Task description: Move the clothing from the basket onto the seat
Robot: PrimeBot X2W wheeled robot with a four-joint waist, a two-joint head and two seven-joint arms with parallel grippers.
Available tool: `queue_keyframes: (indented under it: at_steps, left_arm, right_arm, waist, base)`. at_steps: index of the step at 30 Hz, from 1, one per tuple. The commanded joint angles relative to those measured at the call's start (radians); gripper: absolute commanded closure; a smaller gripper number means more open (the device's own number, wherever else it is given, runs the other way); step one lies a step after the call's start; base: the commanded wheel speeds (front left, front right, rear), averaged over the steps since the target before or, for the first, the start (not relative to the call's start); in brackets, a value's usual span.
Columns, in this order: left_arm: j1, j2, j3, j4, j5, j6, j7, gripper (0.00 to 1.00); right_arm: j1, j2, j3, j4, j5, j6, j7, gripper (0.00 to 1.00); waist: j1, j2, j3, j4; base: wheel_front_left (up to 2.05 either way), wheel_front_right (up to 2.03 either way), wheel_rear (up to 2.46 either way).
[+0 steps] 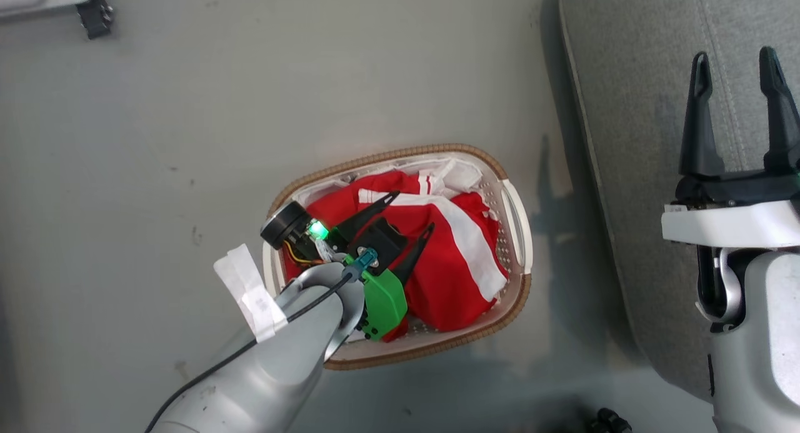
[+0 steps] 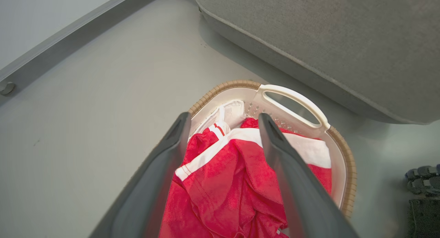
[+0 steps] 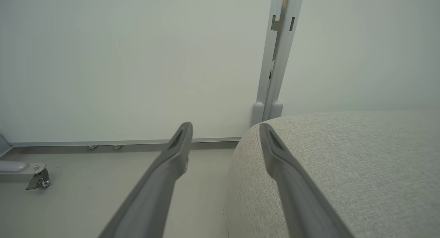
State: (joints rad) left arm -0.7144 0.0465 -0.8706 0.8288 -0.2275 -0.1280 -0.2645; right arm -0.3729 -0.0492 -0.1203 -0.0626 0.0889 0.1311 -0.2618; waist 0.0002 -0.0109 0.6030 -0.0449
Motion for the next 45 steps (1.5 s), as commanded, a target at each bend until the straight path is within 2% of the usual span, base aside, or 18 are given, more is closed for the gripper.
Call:
queue_keyframes:
  at_steps: [1,11,16,19,25,34,37,41,42,44,45]
  left_arm:
    - [-0.043,0.007,-0.018,0.028,-0.005,-0.004,0.0,0.0]
    - [-0.147,0.007,-0.189,0.164,-0.086,-0.004,0.037,0.0]
    - [-0.18,0.007,-0.232,0.194,-0.124,-0.004,0.048,0.0]
    - [-0.197,0.007,-0.237,0.213,-0.138,-0.002,0.048,0.0]
    - [-0.225,0.007,-0.235,0.255,-0.174,0.032,0.041,0.0]
    - [-0.242,0.007,-0.225,0.314,-0.225,0.109,0.075,0.0]
    - [-0.242,0.007,-0.234,0.325,-0.236,0.111,0.08,0.0]
    - [-0.233,0.007,-0.249,0.314,-0.248,0.09,0.081,0.0]
    - [-0.23,0.007,-0.253,0.307,-0.253,0.082,0.079,0.45]
    - [-0.22,0.007,-0.263,0.294,-0.262,0.071,0.084,0.96]
    - [-0.217,0.007,-0.272,0.287,-0.265,0.063,0.085,1.0]
  right_arm:
    - [-0.028,-0.002,0.006,-0.015,0.013,-0.001,-0.005,0.0]
    - [-0.095,-0.002,0.031,-0.095,0.037,-0.001,-0.005,0.0]
    - [-0.109,-0.002,0.034,-0.118,0.044,-0.001,-0.005,0.0]
    - [-0.116,-0.002,0.037,-0.124,0.045,-0.001,-0.005,0.0]
    - [-0.119,-0.002,0.042,-0.13,0.061,-0.001,-0.005,0.0]
    - [-0.121,-0.002,0.049,-0.128,0.07,-0.001,-0.005,0.0]
    - [-0.124,-0.002,0.053,-0.128,0.072,-0.001,-0.005,0.0]
    - [-0.123,-0.002,0.059,-0.127,0.078,-0.001,-0.005,0.0]
    - [-0.123,-0.002,0.06,-0.125,0.079,-0.001,-0.005,0.0]
    - [-0.12,-0.002,0.062,-0.121,0.081,-0.001,-0.005,0.0]
    - [-0.119,-0.002,0.063,-0.119,0.081,-0.001,-0.005,0.0]
  waist:
    - [-0.0002,0.0109,0.168,-0.08]
    - [-0.0002,0.0109,0.305,-0.138]
    - [-0.0002,0.0109,0.349,-0.146]
    - [-0.0002,0.0109,0.367,-0.151]
    - [-0.0002,0.0109,0.386,-0.162]
    - [-0.0002,0.0109,0.396,-0.172]
    - [-0.0002,0.0109,0.399,-0.175]
    - [-0.0002,0.0109,0.401,-0.18]
    - [-0.0002,0.0109,0.4,-0.181]
    - [-0.0002,0.0109,0.397,-0.183]
    - [-0.0002,0.0109,0.394,-0.184]
  base:
    - [0.0,0.0,0.0]
    - [0.0,0.0,0.0]
    - [0.0,0.0,0.0]
    - [0.0,0.0,0.0]
    - [0.0,0.0,0.0]
    - [0.0,0.0,0.0]
    - [0.0,0.0,0.0]
    - [0.0,0.0,0.0]
    - [0.0,0.0,0.0]
    - [0.0,0.0,0.0]
    - [0.0,0.0,0.0]
